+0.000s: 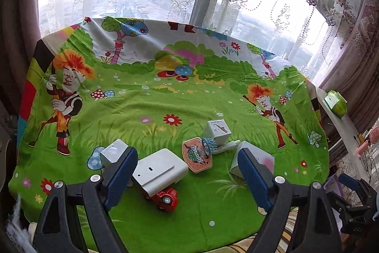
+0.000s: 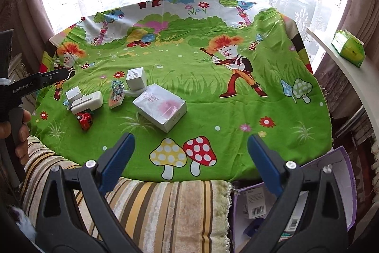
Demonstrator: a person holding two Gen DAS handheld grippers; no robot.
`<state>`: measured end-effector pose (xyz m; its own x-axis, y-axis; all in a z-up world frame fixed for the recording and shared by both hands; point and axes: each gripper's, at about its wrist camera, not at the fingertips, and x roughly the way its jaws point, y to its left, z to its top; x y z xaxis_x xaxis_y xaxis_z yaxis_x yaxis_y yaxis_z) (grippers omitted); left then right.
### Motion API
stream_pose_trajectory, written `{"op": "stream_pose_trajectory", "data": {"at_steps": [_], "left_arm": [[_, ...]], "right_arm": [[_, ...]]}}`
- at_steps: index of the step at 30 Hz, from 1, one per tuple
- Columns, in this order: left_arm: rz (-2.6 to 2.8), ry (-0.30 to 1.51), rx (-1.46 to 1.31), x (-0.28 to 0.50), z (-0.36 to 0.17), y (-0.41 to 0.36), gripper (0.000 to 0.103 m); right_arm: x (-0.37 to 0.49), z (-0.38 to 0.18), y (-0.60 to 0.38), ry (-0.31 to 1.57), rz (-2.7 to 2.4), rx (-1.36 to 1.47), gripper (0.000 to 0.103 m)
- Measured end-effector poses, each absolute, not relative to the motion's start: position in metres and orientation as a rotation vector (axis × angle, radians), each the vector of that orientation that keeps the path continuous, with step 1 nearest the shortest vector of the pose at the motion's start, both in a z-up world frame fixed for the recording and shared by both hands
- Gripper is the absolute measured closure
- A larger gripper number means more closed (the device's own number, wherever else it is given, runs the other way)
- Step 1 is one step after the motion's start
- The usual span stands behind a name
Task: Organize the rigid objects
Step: 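Move both open tools back toward the remaining items on the bed, then grasp the small white cube box with the left tool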
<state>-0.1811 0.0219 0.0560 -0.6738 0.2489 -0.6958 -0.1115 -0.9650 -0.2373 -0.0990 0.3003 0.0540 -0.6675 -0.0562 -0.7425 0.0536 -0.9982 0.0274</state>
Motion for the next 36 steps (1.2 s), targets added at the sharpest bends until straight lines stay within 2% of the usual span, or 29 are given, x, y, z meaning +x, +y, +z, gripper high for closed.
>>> {"op": "stream_pose_trajectory", "data": {"at_steps": [9, 17, 19, 23, 30, 36], "left_arm": [[2.697, -0.289, -1.269, -0.22, 0.043, -0.025, 0.016], [2.692, -0.361, -1.445, -0.242, 0.004, -0.062, 0.016], [2.669, -0.415, -1.512, -0.245, -0.008, -0.066, 0.016], [2.568, -0.663, -1.589, -0.249, -0.026, -0.075, 0.016], [2.484, -0.904, -1.719, -0.253, -0.042, -0.078, 0.016], [2.499, -0.939, -1.772, -0.262, -0.048, -0.078, 0.016]], "right_arm": [[-0.134, 0.054, 0.239, 0.038, -2.648, 1.213, 0.004], [-0.165, 0.041, 0.181, 0.1, -2.487, 1.218, 0.001], [-0.171, 0.035, 0.167, 0.137, -2.457, 1.222, 0.001], [-0.181, 0.024, 0.14, 0.197, -2.383, 1.207, 0.001], [-0.197, 0.004, 0.108, 0.294, -2.286, 1.195, 0.001], [-0.206, -0.01, 0.097, 0.316, -2.236, 1.192, 0.001]]}}
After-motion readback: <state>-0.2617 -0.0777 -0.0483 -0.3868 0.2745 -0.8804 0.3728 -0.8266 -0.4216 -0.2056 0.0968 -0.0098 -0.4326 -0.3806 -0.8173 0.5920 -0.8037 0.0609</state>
